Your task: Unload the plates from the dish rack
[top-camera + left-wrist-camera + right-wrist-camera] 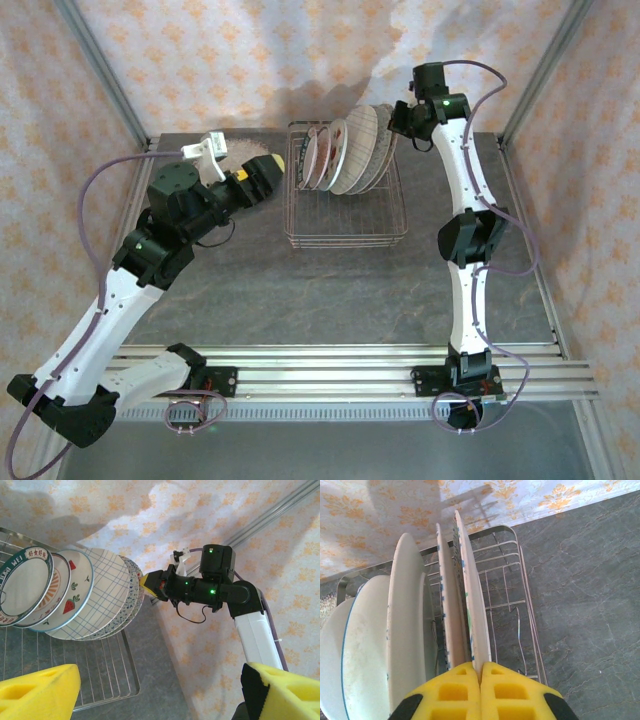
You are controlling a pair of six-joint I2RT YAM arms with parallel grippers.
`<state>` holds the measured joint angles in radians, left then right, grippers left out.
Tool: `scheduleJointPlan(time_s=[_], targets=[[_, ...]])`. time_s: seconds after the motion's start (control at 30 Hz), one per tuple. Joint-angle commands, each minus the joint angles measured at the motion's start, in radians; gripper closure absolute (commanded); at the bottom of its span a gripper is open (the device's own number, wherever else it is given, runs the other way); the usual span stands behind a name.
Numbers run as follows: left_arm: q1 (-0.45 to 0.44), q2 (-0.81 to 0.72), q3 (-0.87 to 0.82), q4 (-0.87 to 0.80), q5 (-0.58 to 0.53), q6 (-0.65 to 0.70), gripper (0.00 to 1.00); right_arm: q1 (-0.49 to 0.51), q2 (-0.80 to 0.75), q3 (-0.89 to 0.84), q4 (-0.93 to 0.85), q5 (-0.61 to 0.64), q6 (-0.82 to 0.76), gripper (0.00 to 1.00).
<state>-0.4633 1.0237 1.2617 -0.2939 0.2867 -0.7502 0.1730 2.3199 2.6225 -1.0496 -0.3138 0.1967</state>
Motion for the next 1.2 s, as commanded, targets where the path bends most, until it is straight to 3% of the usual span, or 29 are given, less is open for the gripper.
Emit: scheduleJointPlan(time_s=[0.0, 0.27, 1.17], targets=[[-0.003, 0.001, 0.021, 0.041, -0.003, 0.011, 0.15, 0.007, 0.002, 0.027, 0.032, 0.009, -0.003, 1.0], [-0.004, 0.003, 0.002, 0.061, -0.001, -0.007, 0.16, 0.029, -0.063, 0.045, 0.043, 0.132, -0.027, 1.0], [-0.004, 0.006, -0.041, 0.127, 0.022, -0.07, 0.16, 0.057, -0.228, 0.073, -0.026, 0.311, -0.089, 1.0]])
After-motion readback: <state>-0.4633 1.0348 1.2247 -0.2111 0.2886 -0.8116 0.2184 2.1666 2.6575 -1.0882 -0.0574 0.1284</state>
